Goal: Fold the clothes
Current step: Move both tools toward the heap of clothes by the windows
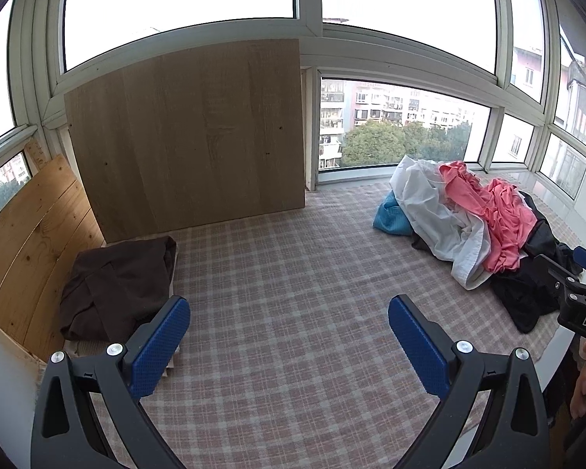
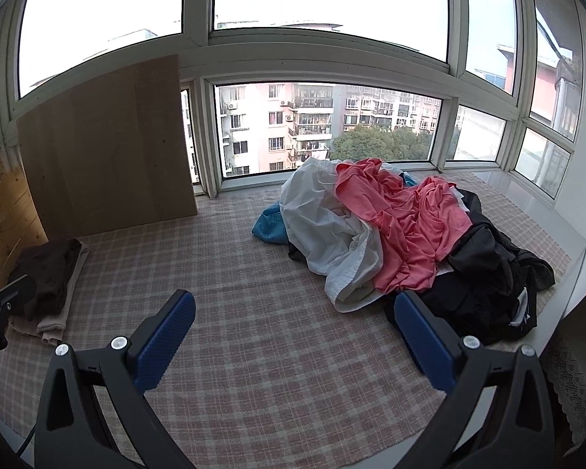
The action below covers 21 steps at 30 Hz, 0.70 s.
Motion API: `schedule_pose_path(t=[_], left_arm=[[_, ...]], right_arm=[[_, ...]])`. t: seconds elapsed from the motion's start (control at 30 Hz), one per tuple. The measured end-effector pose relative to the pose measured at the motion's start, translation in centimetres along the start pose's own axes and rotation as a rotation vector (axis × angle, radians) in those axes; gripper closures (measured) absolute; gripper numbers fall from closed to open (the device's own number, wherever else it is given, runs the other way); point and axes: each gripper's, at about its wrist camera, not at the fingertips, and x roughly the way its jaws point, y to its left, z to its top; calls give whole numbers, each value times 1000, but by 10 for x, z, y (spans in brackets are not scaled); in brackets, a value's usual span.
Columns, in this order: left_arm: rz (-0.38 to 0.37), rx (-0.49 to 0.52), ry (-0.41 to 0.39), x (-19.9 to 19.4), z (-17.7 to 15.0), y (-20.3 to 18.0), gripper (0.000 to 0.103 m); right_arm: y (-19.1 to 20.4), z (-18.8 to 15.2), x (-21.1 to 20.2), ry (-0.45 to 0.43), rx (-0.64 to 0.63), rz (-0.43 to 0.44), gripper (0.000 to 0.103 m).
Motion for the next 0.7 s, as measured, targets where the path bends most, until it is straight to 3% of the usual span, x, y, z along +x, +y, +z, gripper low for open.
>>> schedule_pose_path(t=[0.7], left_arm=[[-131, 119, -26, 16, 16, -58, 1]], right_arm=[[-64, -5, -5, 4, 96, -140, 0]])
